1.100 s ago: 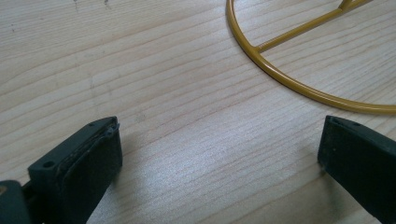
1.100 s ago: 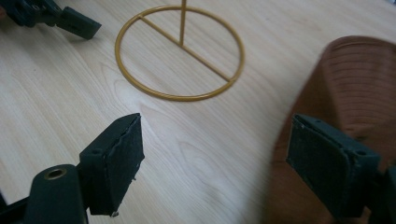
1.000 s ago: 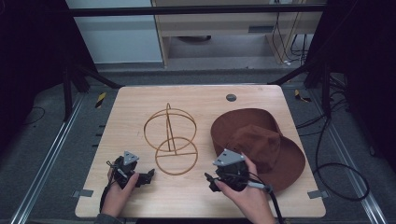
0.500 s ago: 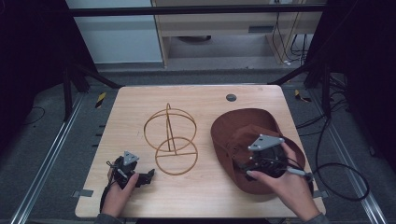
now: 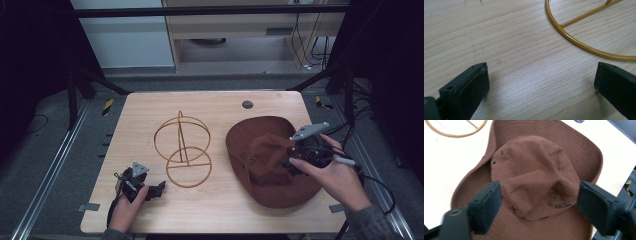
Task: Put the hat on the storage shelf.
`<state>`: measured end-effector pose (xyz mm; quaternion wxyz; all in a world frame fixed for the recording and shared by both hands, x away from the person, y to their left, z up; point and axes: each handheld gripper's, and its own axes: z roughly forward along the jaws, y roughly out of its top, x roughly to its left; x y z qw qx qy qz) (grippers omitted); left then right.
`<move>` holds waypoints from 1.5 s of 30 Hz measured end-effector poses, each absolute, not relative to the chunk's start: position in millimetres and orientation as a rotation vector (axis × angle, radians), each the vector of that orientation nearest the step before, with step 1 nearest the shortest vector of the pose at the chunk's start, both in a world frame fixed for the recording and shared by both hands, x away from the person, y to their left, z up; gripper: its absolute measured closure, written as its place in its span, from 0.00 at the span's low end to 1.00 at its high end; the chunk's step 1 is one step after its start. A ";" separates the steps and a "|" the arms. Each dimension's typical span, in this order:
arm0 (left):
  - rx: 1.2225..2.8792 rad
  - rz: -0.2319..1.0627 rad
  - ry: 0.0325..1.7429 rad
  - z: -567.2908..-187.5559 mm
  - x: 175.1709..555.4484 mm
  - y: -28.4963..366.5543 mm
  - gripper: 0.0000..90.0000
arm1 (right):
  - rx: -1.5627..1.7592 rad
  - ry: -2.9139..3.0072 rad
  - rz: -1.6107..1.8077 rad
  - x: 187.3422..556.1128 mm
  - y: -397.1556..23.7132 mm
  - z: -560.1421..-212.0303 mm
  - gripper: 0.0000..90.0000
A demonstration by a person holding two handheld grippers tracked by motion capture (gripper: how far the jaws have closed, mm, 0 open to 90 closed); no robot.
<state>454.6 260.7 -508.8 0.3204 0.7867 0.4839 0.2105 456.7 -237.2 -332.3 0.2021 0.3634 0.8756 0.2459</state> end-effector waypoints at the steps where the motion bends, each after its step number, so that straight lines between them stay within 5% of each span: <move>1: 2.072 0.553 1.269 -508.7 454.6 261.1 0.00 | 1.028 2.467 0.689 466.6 -240.3 -330.2 0.26; 13: 2.071 0.554 1.270 -508.7 454.5 261.0 0.00 | 1.040 2.540 0.714 508.8 -238.2 -338.9 0.28; 28: 2.070 0.554 1.271 -508.7 454.5 260.9 0.00 | 1.050 2.674 0.606 537.4 -216.2 -373.6 0.14; 45: 2.071 0.554 1.269 -508.7 454.5 261.0 0.00 | 1.073 2.693 0.578 542.3 -216.0 -383.2 0.21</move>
